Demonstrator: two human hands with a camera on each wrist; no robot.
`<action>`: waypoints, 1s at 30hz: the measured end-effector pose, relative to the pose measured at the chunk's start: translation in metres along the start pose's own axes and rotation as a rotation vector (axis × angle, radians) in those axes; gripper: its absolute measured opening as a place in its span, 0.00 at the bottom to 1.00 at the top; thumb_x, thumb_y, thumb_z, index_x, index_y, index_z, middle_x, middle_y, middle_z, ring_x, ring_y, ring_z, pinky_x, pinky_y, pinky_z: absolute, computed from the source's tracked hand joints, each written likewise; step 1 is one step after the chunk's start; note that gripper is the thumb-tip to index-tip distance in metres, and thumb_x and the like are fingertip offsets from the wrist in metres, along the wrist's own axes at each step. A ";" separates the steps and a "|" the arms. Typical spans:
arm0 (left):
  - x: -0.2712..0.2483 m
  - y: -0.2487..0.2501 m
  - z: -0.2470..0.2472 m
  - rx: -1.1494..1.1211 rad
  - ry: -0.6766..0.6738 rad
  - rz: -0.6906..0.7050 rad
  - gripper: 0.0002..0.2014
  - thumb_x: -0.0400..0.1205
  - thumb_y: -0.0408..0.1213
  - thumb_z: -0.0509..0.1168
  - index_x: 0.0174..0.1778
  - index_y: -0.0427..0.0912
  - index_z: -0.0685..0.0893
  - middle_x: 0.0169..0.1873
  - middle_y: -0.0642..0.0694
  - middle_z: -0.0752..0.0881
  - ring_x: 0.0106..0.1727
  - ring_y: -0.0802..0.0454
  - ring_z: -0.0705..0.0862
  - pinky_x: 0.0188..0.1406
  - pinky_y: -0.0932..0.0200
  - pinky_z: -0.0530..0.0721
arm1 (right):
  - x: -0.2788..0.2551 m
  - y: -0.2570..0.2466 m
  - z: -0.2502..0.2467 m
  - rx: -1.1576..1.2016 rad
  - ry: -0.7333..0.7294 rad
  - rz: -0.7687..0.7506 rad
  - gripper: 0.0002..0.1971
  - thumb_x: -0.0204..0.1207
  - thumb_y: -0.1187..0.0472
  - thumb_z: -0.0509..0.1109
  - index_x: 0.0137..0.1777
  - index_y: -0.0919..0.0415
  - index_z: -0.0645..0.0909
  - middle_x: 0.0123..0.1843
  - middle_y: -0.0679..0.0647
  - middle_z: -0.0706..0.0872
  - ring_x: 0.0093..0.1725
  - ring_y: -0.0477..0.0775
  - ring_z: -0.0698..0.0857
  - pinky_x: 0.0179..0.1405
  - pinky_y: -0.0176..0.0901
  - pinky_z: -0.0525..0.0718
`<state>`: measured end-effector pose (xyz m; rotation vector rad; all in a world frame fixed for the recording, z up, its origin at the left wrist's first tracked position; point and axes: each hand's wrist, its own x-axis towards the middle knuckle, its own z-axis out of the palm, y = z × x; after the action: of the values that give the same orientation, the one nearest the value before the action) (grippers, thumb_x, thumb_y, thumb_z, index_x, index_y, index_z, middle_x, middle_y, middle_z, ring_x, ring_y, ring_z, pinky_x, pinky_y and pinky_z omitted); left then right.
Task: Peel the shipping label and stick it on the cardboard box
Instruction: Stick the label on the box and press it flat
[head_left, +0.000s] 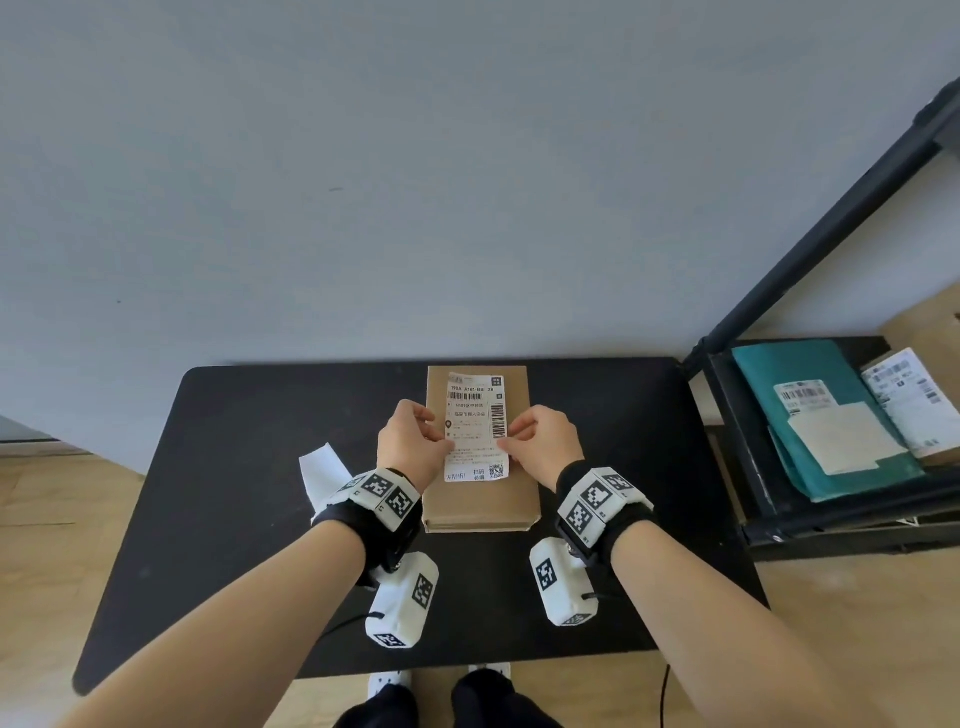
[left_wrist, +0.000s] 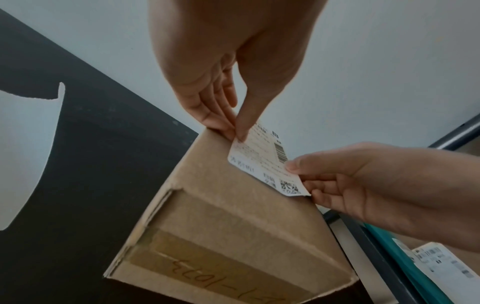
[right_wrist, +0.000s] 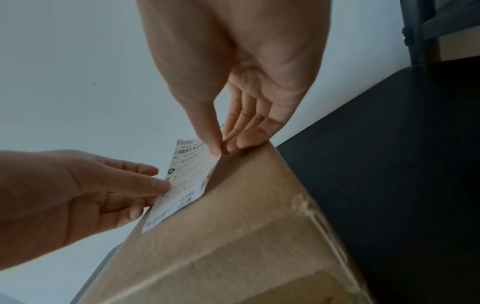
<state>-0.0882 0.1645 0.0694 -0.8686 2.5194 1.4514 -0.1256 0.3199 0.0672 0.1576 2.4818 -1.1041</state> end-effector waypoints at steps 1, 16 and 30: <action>0.000 0.001 0.001 0.011 -0.003 0.003 0.15 0.74 0.27 0.73 0.52 0.41 0.77 0.30 0.54 0.81 0.41 0.52 0.83 0.45 0.57 0.81 | -0.001 0.000 0.000 -0.013 0.004 -0.001 0.09 0.72 0.60 0.76 0.45 0.54 0.77 0.42 0.48 0.84 0.47 0.51 0.87 0.50 0.44 0.87; -0.002 0.011 0.005 0.262 -0.059 0.063 0.15 0.75 0.26 0.66 0.56 0.43 0.77 0.47 0.46 0.86 0.46 0.47 0.85 0.38 0.56 0.83 | -0.005 -0.004 0.000 -0.199 0.020 0.005 0.07 0.73 0.61 0.73 0.44 0.53 0.76 0.49 0.53 0.88 0.48 0.54 0.87 0.50 0.48 0.88; -0.025 -0.041 -0.021 1.016 -0.415 0.659 0.38 0.79 0.65 0.36 0.84 0.50 0.47 0.85 0.54 0.46 0.85 0.56 0.42 0.85 0.42 0.40 | -0.034 0.016 0.009 -0.696 -0.128 -0.416 0.29 0.85 0.51 0.53 0.84 0.60 0.54 0.87 0.52 0.54 0.86 0.49 0.53 0.84 0.48 0.57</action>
<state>-0.0424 0.1423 0.0585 0.4025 2.7198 0.1739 -0.0872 0.3266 0.0652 -0.6305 2.6783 -0.3039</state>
